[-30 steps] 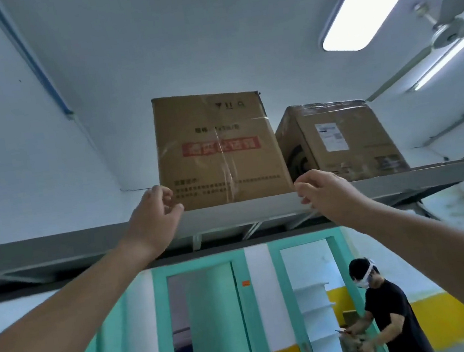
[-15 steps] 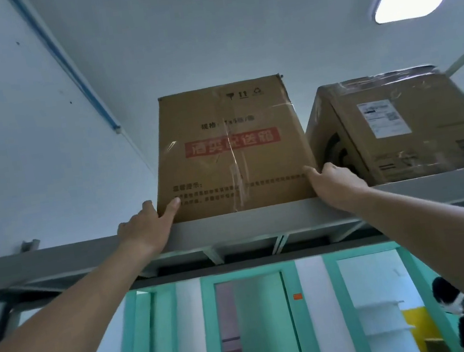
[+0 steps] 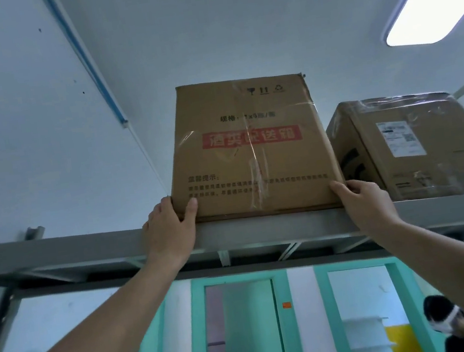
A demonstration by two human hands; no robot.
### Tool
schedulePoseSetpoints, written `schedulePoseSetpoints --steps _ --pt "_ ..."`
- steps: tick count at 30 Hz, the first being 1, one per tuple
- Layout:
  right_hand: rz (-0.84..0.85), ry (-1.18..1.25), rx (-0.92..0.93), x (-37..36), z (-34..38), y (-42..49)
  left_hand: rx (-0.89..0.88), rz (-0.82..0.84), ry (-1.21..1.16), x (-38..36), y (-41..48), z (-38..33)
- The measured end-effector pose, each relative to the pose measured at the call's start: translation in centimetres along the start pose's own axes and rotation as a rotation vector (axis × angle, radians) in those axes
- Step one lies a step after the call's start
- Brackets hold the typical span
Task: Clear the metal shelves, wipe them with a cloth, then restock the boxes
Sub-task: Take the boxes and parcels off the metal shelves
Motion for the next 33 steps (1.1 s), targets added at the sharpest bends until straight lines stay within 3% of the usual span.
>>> schedulePoseSetpoints --steps 4,14,17,23,27,33 --pt "-0.138 0.100 -0.028 1.8 3.4 -2.8 0.122 -0.014 -0.428 3.5 -0.9 -0.4" --pt "-0.289 0.282 -0.153 7.4 11.8 -12.1 0.229 0.025 -0.919 14.0 -4.2 1.2" --pt "-0.266 0.334 -0.195 9.5 14.4 -15.5 0.227 0.001 -0.929 18.0 -4.9 2.2" --pt "-0.069 0.428 -0.230 12.0 23.0 -23.4 0.113 0.278 -0.824 26.9 -4.7 3.1" --pt "-0.002 0.394 -0.192 15.1 28.0 -31.0 0.157 0.319 -0.930 33.8 -6.2 3.5" --pt "-0.194 0.359 -0.225 25.4 34.1 -41.2 0.182 0.412 -1.082 39.9 -14.2 -2.1"
Point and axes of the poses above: each hand's wrist, its own y-axis towards the middle knuckle, its own x-axis out of the back of the hand, z = x × y, the point moved 10 cm from there along y, towards the middle knuckle, and after that the axes turned 4 degrees about -z, right-handed, at the moved point
